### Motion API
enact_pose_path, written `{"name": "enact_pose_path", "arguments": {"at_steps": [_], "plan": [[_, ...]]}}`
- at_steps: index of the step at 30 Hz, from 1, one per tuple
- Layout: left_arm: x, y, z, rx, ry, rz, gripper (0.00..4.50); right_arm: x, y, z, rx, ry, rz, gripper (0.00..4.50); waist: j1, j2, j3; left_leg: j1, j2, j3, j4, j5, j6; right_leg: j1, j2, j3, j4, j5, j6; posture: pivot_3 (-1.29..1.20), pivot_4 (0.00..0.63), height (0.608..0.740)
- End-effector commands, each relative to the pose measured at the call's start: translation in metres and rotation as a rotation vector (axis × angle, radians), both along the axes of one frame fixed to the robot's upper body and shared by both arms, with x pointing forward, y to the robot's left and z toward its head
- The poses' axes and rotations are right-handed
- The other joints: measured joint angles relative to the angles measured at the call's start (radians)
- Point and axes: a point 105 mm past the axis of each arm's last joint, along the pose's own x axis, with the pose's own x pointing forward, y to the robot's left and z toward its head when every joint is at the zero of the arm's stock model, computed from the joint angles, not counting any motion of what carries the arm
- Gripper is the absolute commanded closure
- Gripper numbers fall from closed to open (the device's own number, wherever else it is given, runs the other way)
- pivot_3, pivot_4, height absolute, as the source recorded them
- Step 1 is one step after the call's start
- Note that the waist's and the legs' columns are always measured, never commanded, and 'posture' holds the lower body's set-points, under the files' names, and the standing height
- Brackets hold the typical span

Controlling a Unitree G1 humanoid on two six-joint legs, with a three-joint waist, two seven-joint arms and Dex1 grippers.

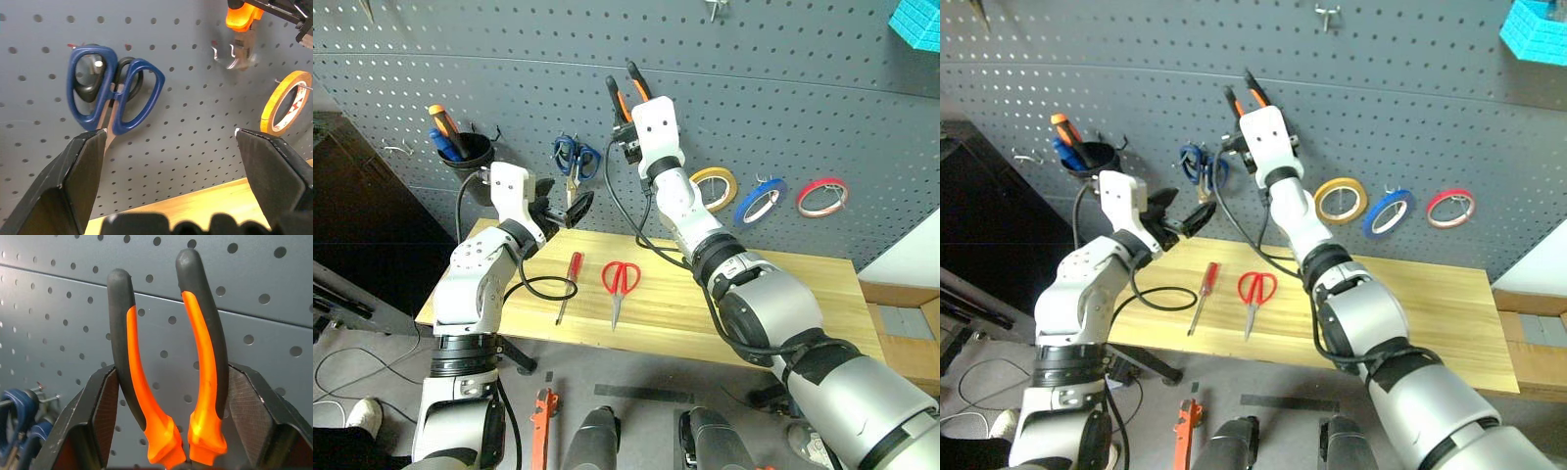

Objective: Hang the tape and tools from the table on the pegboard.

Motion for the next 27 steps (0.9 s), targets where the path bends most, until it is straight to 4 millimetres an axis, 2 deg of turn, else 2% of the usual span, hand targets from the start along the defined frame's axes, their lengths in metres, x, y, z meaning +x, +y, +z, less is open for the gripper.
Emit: {"name": "enact_pose_path", "arguments": {"at_steps": [1,5,10,13,24,27], "plan": [[-0.002,-0.001,0.019,0.005,-0.071,-0.012,0.0,-0.001,-0.004,0.022,0.043,-0.044,-0.006,1.68,0.0,0.0,0.0,0.0,0.0,0.0,0.0,0.0,0.0,0.0,0.0,0.0,0.0,0.0,0.0,0.2,0.174,0.74],[-0.001,-0.001,0.019,0.006,-0.073,-0.012,0.0,-0.001,0.0,0.018,0.097,0.004,0.041,1.68,0.0,0.0,0.0,0.0,0.0,0.0,0.0,0.0,0.0,0.0,0.0,0.0,0.0,0.0,0.0,0.2,0.174,0.74],[-0.001,0.0,0.02,0.007,-0.074,-0.01,0.0,0.003,0.008,0.005,0.207,0.155,0.115,1.68,-0.001,0.0,0.0,0.0,0.0,0.0,0.0,0.0,0.0,0.0,0.0,0.0,0.0,0.0,0.0,0.2,0.173,0.74],[-0.001,0.0,0.02,0.007,-0.075,-0.008,0.0,0.006,0.01,-0.004,0.203,0.22,0.11,1.68,-0.001,0.0,0.0,0.0,0.0,0.0,0.0,0.0,0.0,0.0,0.0,0.0,0.0,0.0,0.0,0.2,0.173,0.74],[0.0,0.0,0.022,-0.003,-0.079,-0.006,0.0,0.012,0.0,-0.014,0.108,0.228,0.002,1.68,-0.002,0.0,0.0,0.0,0.0,0.0,-0.001,0.0,0.0,0.0,0.0,0.0,0.0,0.0,0.0,0.2,0.173,0.74],[0.0,0.0,0.022,-0.002,-0.078,-0.006,0.0,0.012,0.001,-0.015,0.109,0.233,0.011,0.74,-0.002,0.0,0.0,0.0,0.0,0.0,-0.001,0.0,0.0,0.0,0.0,0.0,0.0,0.0,0.0,0.19,0.176,0.74]]}}
